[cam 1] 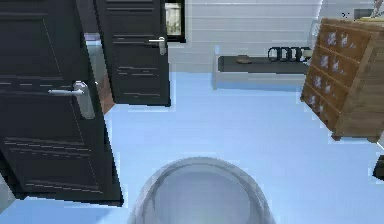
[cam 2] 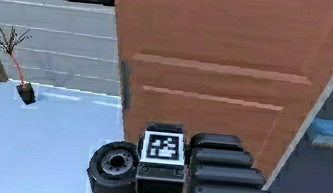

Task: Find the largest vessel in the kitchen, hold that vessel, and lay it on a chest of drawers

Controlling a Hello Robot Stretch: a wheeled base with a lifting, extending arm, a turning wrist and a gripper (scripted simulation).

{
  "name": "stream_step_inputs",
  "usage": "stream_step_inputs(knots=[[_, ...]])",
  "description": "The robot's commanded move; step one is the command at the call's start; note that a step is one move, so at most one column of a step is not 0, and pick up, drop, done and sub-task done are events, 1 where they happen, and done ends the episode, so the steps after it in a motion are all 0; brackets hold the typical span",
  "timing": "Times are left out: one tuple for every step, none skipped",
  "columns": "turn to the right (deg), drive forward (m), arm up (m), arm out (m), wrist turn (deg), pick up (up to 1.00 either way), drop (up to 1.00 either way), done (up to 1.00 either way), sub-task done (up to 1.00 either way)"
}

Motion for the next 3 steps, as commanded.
stream_step_inputs(knots=[[0.0,1.0,0.0,0.0,0.0,0.0,0.0,0.0,0.0],[-6.0,0.0,0.0,0.0,0.0,0.0,0.0,0.0,0.0],[0.0,0.3,0.0,0.0,0.0,0.0,0.0,0.0,0.0]])
